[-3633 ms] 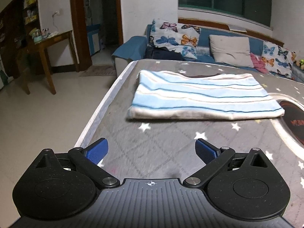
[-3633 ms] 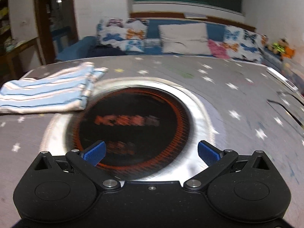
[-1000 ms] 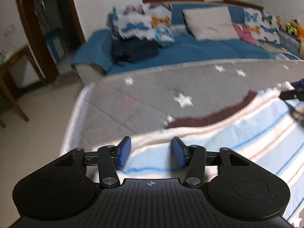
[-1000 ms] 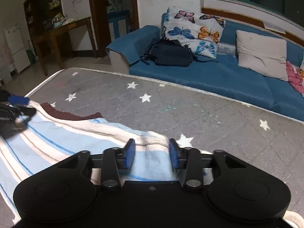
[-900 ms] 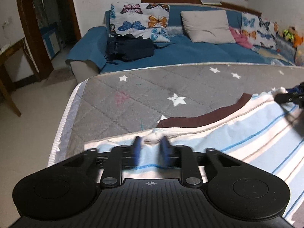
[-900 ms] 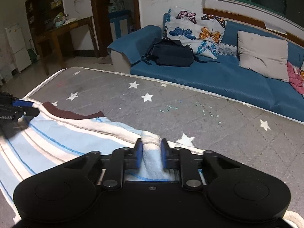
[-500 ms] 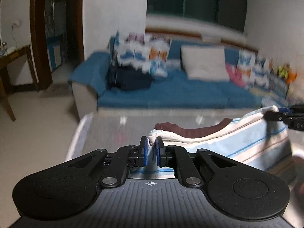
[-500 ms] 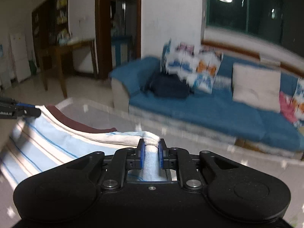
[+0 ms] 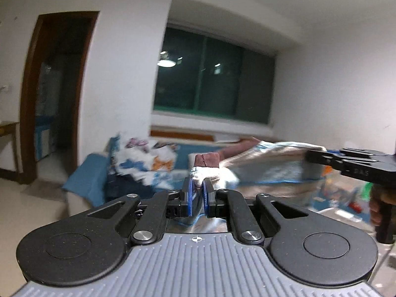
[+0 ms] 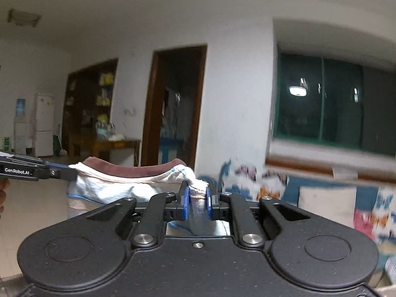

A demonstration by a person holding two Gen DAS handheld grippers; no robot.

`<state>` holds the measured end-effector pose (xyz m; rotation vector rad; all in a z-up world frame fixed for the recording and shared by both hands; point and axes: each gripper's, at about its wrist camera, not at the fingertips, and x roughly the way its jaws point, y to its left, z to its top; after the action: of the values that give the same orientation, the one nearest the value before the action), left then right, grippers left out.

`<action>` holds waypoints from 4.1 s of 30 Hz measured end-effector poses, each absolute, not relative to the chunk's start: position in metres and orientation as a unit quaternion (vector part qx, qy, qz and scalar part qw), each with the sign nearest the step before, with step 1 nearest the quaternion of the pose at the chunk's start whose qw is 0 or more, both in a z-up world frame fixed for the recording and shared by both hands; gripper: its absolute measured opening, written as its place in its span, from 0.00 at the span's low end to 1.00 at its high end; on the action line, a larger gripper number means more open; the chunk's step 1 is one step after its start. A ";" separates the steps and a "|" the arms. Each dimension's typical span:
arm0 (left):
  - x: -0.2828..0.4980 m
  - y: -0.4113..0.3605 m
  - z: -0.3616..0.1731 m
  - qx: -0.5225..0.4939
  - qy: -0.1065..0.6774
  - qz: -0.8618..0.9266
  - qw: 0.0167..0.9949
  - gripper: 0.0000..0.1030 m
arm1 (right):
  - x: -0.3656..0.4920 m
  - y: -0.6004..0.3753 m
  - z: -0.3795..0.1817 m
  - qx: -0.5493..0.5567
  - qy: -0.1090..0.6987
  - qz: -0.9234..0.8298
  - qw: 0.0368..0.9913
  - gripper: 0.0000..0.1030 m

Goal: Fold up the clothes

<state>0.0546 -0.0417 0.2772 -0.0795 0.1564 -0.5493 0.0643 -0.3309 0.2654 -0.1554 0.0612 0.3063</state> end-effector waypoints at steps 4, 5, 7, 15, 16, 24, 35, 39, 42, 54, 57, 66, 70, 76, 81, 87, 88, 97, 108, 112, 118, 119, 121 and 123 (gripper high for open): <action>0.011 -0.046 0.257 -0.025 0.108 -0.286 0.952 0.09 | 0.016 -0.323 0.265 -0.106 0.032 0.169 0.979 0.14; 0.000 -0.047 0.250 -0.022 0.119 -0.290 0.949 0.09 | 0.009 -0.322 0.255 -0.117 0.044 0.173 0.977 0.14; -0.021 -0.049 0.236 -0.017 0.141 -0.297 0.944 0.09 | -0.004 -0.319 0.233 -0.131 0.072 0.179 0.972 0.14; -0.084 -0.057 0.153 0.008 0.227 -0.319 0.920 0.09 | -0.051 -0.318 0.133 -0.123 0.206 0.205 0.949 0.14; -0.092 -0.056 0.143 0.008 0.236 -0.323 0.917 0.09 | -0.057 -0.318 0.123 -0.120 0.221 0.211 0.945 0.14; -0.130 -0.048 0.087 0.023 0.285 -0.342 0.895 0.09 | -0.108 -0.293 0.097 -0.109 0.287 0.245 0.920 0.14; -0.110 -0.047 0.046 0.034 0.355 -0.327 0.875 0.09 | -0.108 -0.278 0.071 -0.126 0.358 0.262 0.888 0.17; -0.116 -0.040 0.050 0.034 0.347 -0.327 0.878 0.10 | -0.113 -0.275 0.076 -0.129 0.346 0.264 0.891 0.26; -0.117 -0.033 0.056 0.020 0.346 -0.333 0.877 0.11 | -0.118 -0.272 0.076 -0.132 0.333 0.268 0.894 0.31; -0.125 -0.029 0.076 0.029 0.316 -0.313 0.895 0.26 | -0.102 -0.253 0.060 -0.153 0.318 0.269 0.896 0.33; -0.123 -0.032 0.074 0.038 0.318 -0.297 0.900 0.27 | -0.100 -0.253 0.055 -0.156 0.321 0.264 0.896 0.32; -0.108 -0.045 0.072 0.035 0.327 -0.301 0.895 0.41 | -0.089 -0.261 0.044 -0.154 0.332 0.241 0.899 0.33; -0.096 -0.049 0.064 0.031 0.344 -0.300 0.889 0.37 | -0.080 -0.263 0.034 -0.143 0.346 0.235 0.897 0.33; -0.089 -0.045 0.055 0.022 0.364 -0.286 0.886 0.12 | -0.077 -0.258 0.021 -0.164 0.348 0.232 0.893 0.21; -0.093 -0.031 0.059 0.014 0.354 -0.270 0.895 0.11 | -0.078 -0.261 0.026 -0.164 0.336 0.228 0.899 0.10; -0.096 -0.013 0.062 0.001 0.351 -0.248 0.903 0.11 | -0.076 -0.260 0.028 -0.146 0.330 0.234 0.903 0.53; -0.097 -0.010 0.062 -0.002 0.351 -0.244 0.904 0.11 | -0.076 -0.255 0.026 -0.162 0.322 0.226 0.905 0.53; -0.095 0.005 0.060 -0.011 0.360 -0.220 0.907 0.11 | -0.063 -0.263 0.025 -0.142 0.331 0.214 0.908 0.14; -0.090 0.010 0.059 -0.013 0.363 -0.211 0.907 0.11 | -0.085 -0.307 0.063 -0.105 0.285 0.175 0.937 0.10; -0.089 0.012 0.056 -0.012 0.366 -0.205 0.908 0.11 | -0.087 -0.327 0.065 -0.111 0.286 0.135 0.942 0.09; -0.087 0.017 0.048 -0.023 0.386 -0.210 0.898 0.11 | -0.088 -0.360 0.042 -0.075 0.331 0.096 0.936 0.09; -0.088 0.015 0.048 -0.023 0.387 -0.212 0.897 0.11 | -0.088 -0.361 0.040 -0.069 0.337 0.099 0.934 0.09; -0.087 0.013 0.048 -0.023 0.390 -0.216 0.895 0.11 | -0.090 -0.361 0.037 -0.058 0.344 0.109 0.931 0.13; -0.087 0.011 0.050 -0.024 0.390 -0.220 0.894 0.11 | -0.090 -0.361 0.037 -0.044 0.343 0.116 0.931 0.16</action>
<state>-0.0868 0.0114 0.0501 -0.0500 0.8078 -0.4557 -0.0899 -0.3612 0.0372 -0.0893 0.7026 0.2370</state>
